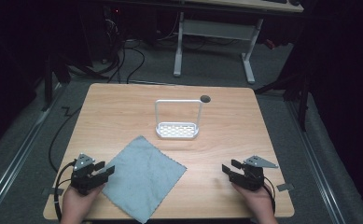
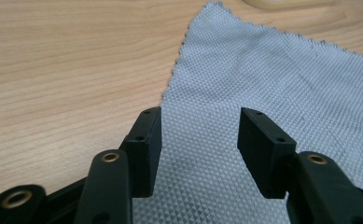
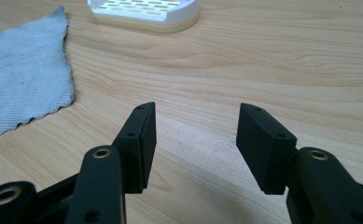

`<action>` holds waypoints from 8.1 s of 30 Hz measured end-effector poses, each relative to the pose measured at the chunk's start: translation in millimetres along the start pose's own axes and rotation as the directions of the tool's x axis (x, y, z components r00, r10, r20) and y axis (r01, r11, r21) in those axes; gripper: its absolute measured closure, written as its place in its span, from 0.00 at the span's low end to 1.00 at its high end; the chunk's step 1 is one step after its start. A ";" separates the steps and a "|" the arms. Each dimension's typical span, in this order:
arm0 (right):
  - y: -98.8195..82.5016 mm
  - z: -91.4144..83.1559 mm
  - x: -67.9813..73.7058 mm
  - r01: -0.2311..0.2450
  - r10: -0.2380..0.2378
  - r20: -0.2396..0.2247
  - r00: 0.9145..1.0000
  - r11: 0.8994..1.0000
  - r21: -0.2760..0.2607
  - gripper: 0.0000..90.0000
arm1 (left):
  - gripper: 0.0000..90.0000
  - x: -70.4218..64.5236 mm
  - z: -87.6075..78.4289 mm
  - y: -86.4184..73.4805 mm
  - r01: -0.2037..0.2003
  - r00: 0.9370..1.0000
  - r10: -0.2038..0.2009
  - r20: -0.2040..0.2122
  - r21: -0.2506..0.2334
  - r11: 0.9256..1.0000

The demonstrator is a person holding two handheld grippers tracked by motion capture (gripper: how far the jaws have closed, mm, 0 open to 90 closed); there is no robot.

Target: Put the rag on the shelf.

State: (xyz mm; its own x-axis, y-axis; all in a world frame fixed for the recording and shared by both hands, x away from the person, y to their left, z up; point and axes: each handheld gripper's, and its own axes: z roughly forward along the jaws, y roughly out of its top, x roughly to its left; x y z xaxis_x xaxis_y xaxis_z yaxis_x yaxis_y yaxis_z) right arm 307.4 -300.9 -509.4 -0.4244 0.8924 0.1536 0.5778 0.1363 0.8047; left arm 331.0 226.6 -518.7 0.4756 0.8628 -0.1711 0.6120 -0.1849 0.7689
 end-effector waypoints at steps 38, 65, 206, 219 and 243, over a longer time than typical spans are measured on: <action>-1.5 21.0 64.8 0.227 -0.215 -0.153 0.964 0.972 0.063 0.95 | 0.99 -87.7 30.8 -4.1 -0.293 0.929 0.249 0.273 0.135 0.946; 7.1 48.0 49.9 0.244 -0.236 -0.078 0.969 0.963 0.117 1.00 | 0.87 -108.7 52.6 2.6 -0.293 0.917 0.257 0.305 0.077 0.953; 154.1 -7.2 53.2 0.165 -0.185 0.001 0.983 0.877 -0.451 0.99 | 1.00 -93.2 1.0 166.7 -0.129 0.972 0.211 0.104 -0.512 0.849; 178.9 -24.8 51.8 0.168 -0.190 0.008 0.982 0.848 -0.503 0.99 | 1.00 -91.3 -15.0 189.6 -0.162 0.970 0.236 0.061 -0.564 0.810; 214.4 25.1 24.1 0.129 -0.135 0.018 0.991 0.893 -0.431 0.99 | 1.00 -57.3 42.7 230.5 -0.197 0.975 0.222 -0.003 -0.471 0.860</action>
State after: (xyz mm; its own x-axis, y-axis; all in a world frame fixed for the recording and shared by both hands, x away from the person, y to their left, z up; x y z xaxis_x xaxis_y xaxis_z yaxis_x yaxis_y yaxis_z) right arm 438.5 -239.3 -347.5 -0.4857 0.8735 0.0333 0.1608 0.0518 0.9856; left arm 471.8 114.4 -358.0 0.5976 0.8017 0.0054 0.1354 -0.1075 0.9849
